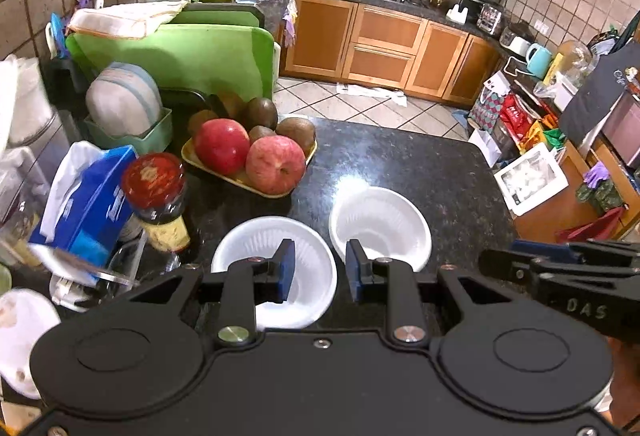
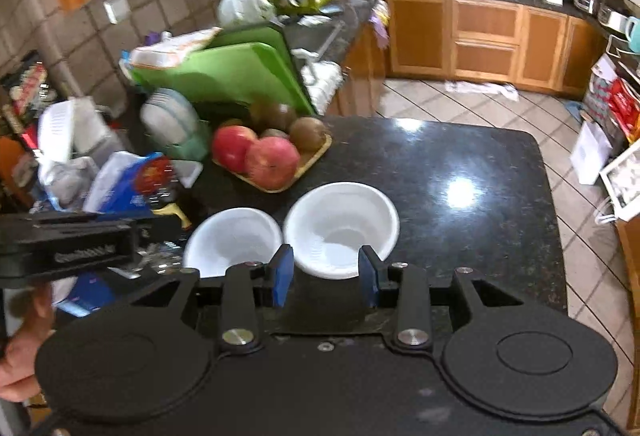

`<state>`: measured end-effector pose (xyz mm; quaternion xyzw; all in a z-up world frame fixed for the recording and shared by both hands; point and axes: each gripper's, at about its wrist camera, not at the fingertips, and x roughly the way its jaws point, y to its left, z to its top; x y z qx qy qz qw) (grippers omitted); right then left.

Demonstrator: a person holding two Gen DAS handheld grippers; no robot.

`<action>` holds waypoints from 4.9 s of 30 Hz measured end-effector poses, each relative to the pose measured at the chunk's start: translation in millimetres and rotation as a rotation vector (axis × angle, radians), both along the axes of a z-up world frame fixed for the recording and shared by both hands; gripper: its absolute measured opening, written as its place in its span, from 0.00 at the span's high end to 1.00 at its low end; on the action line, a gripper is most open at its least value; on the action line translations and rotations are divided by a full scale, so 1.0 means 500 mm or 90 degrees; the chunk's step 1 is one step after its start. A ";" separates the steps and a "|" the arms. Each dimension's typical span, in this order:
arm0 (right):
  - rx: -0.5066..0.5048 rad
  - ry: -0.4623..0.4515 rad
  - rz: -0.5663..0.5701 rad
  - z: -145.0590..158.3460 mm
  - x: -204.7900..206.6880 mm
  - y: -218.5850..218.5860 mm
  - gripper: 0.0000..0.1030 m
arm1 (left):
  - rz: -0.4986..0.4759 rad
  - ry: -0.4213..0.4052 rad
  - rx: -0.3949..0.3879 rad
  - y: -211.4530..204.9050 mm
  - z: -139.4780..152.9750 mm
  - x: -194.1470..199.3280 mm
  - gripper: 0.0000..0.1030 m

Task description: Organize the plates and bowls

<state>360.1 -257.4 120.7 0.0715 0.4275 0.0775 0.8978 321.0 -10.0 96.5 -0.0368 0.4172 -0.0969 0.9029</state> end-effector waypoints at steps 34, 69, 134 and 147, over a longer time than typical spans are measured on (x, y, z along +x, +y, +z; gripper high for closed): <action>0.009 0.111 -0.032 -0.222 0.226 -0.058 0.63 | -0.030 0.124 0.039 -0.110 -0.155 0.232 0.66; -0.038 0.111 -0.042 -0.248 0.219 -0.046 0.84 | -0.066 0.154 0.068 -0.153 -0.207 0.226 0.67; -0.010 0.024 -0.030 -0.110 -0.373 -0.065 0.83 | -0.144 0.099 0.078 -0.169 -0.129 -0.256 0.67; 0.008 0.071 -0.019 -0.165 -0.345 -0.095 0.79 | -0.167 0.122 0.085 -0.184 -0.166 -0.250 0.67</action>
